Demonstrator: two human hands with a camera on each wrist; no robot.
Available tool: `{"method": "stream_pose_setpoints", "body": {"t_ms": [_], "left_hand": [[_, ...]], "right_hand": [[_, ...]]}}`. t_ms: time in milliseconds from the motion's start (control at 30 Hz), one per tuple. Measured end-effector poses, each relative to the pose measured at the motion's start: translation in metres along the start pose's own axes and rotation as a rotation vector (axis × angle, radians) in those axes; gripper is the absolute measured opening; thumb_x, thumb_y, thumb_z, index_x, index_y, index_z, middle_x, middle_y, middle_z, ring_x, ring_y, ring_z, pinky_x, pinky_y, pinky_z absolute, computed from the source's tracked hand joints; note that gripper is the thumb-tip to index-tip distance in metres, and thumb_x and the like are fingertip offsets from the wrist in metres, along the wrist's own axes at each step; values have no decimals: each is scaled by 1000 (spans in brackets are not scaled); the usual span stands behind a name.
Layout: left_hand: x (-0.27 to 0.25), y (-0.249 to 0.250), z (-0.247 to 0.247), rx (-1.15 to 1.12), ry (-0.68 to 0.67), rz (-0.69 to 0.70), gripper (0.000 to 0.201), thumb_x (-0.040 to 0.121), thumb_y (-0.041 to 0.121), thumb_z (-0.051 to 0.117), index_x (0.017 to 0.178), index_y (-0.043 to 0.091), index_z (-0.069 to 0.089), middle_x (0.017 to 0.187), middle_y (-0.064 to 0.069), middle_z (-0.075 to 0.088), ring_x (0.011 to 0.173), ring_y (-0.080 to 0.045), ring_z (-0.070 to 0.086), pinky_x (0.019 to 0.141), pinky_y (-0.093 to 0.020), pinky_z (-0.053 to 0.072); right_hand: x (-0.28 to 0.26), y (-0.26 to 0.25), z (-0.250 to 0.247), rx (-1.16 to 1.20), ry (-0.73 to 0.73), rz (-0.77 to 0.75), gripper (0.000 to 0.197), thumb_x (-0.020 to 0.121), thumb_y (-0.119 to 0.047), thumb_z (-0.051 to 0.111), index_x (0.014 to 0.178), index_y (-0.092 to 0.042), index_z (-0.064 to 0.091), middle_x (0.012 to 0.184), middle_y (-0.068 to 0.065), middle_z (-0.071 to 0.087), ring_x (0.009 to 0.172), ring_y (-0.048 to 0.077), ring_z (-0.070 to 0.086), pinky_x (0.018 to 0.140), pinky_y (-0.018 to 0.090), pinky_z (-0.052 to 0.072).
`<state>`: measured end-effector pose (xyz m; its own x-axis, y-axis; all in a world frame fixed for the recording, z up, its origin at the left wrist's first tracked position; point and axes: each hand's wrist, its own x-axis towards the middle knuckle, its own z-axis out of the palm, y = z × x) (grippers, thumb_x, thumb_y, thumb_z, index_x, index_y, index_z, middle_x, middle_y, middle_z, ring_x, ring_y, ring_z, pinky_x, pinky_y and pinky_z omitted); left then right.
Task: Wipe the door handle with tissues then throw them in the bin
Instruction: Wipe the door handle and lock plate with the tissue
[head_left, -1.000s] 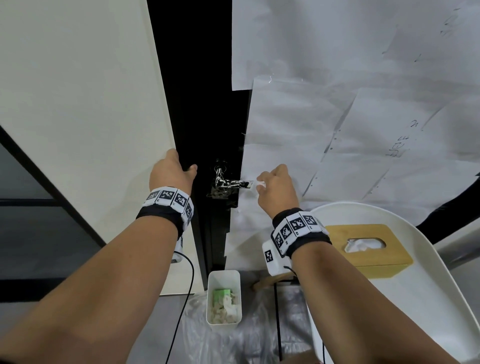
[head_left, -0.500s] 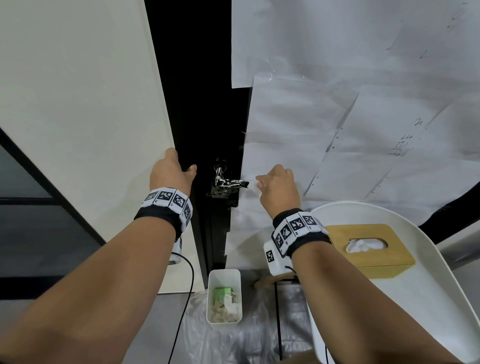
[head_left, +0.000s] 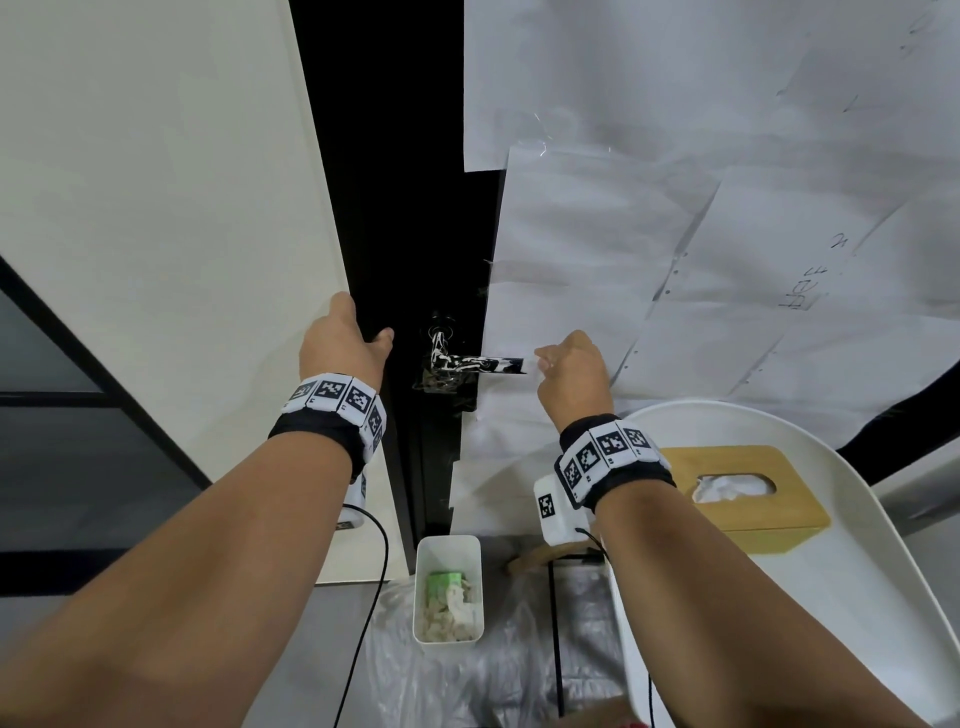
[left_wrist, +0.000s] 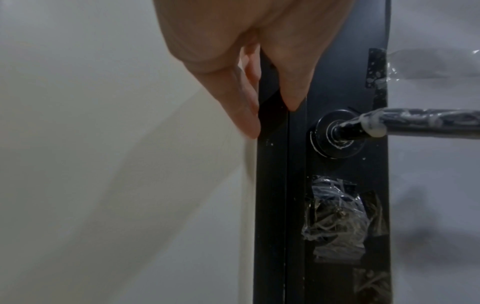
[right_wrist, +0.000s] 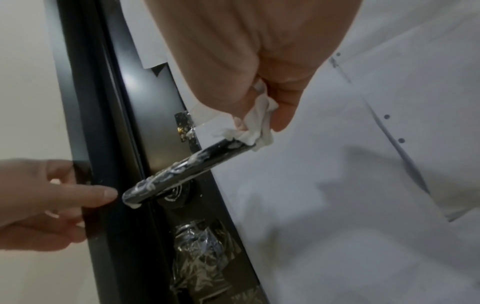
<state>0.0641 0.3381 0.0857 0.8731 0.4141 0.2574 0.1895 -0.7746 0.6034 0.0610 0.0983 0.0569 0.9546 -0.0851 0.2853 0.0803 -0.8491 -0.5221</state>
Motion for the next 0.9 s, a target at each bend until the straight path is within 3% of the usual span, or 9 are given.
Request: {"method": "stream_pose_setpoints", "body": {"t_ms": [100, 233, 300, 400, 533, 633, 700, 767, 900], "left_hand": [[1, 0, 0, 5, 1, -2, 34, 85, 32, 68, 94, 9, 45, 69, -7, 52, 61, -25, 48, 54, -30, 34], [0, -1, 0, 7, -5, -1, 34, 85, 32, 68, 95, 9, 45, 70, -8, 53, 62, -25, 48, 53, -31, 34], [0, -1, 0, 7, -9, -2, 35, 84, 32, 68, 96, 9, 46, 72, -9, 54, 63, -26, 48, 54, -31, 34], [1, -1, 1, 13, -9, -5, 36, 84, 32, 69, 97, 8, 47, 72, -9, 55, 63, -27, 50, 55, -32, 37], [1, -1, 1, 11, -8, -2, 36, 84, 32, 69, 97, 8, 47, 72, -9, 55, 64, -28, 51, 55, -33, 37], [1, -2, 1, 6, -4, -1, 36, 84, 32, 69, 96, 8, 46, 70, -9, 54, 61, -27, 50, 53, -32, 36], [1, -2, 2, 9, -4, 3, 36, 84, 32, 69, 96, 8, 45, 68, -9, 53, 60, -27, 49, 53, -32, 36], [1, -2, 2, 8, -6, 8, 36, 84, 32, 69, 97, 8, 45, 69, -9, 54, 61, -27, 50, 53, -32, 36], [1, -2, 1, 14, -8, 4, 36, 85, 32, 68, 98, 8, 45, 69, -9, 53, 62, -28, 51, 54, -32, 37]], "right_hand": [[3, -3, -2, 49, 26, 24, 23, 92, 2, 51, 106, 0, 69, 110, 17, 53, 99, 31, 57, 80, 24, 43], [-2, -6, 8, 10, -46, -11, 23, 94, -3, 50, 107, 2, 68, 107, 21, 52, 98, 37, 56, 83, 33, 46], [-5, -6, 7, 56, -72, 73, 29, 97, -10, 47, 120, -3, 64, 114, 19, 51, 103, 34, 57, 87, 28, 44], [-5, -7, 0, 142, -92, 208, 29, 98, -13, 47, 121, -6, 63, 120, 17, 57, 112, 30, 58, 84, 17, 37], [-1, -8, -3, 244, -122, 383, 24, 92, -4, 46, 103, -2, 68, 112, 15, 67, 103, 34, 64, 94, 34, 49], [-3, -7, -2, 313, -145, 443, 29, 88, 0, 40, 98, 1, 67, 105, 19, 67, 93, 38, 67, 88, 44, 53], [-4, -8, -2, 356, -183, 455, 29, 94, -8, 37, 93, 2, 65, 94, 20, 67, 85, 37, 69, 79, 37, 54], [-5, -13, -2, 397, -206, 505, 33, 97, -18, 36, 84, -1, 59, 82, 16, 62, 70, 31, 69, 61, 27, 48], [-9, -19, 1, 499, -236, 634, 33, 97, -22, 41, 90, 2, 62, 62, 9, 57, 45, 18, 53, 47, 23, 43]]}}
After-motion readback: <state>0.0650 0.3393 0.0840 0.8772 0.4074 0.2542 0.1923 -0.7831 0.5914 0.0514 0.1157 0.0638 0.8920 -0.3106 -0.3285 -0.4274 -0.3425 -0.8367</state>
